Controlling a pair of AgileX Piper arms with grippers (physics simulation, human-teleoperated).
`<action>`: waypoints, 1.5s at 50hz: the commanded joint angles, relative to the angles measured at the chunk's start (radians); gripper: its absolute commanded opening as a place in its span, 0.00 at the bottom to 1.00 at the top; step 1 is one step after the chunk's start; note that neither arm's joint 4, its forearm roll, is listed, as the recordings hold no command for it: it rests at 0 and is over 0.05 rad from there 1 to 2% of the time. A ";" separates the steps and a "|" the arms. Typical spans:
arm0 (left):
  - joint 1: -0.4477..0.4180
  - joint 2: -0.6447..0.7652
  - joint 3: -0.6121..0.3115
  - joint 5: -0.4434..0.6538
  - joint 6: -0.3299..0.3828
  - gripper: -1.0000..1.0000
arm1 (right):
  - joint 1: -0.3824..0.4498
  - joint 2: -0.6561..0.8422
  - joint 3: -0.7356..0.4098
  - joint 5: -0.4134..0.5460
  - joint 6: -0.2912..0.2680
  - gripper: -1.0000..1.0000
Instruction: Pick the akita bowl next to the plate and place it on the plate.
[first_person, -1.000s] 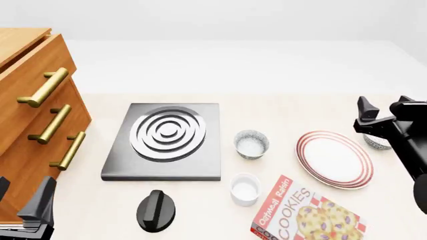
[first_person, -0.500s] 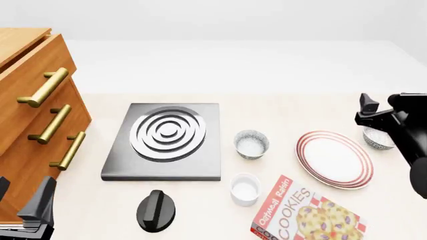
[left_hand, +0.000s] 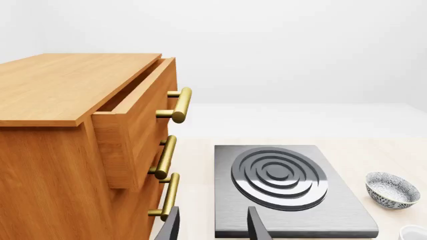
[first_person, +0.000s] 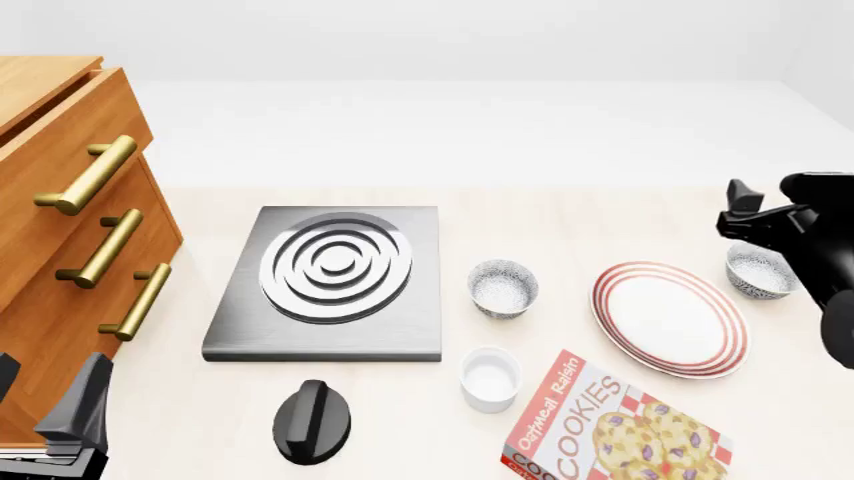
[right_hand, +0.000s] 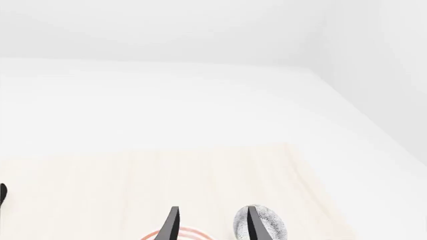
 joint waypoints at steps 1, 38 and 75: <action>0.000 0.000 0.000 0.000 0.000 1.00 | -0.019 0.022 -0.037 0.026 0.007 1.00; 0.000 0.000 0.000 0.000 0.000 1.00 | -0.100 0.085 -0.132 0.088 0.043 1.00; 0.000 0.000 0.000 0.000 0.000 1.00 | -0.161 0.139 -0.186 0.114 0.082 1.00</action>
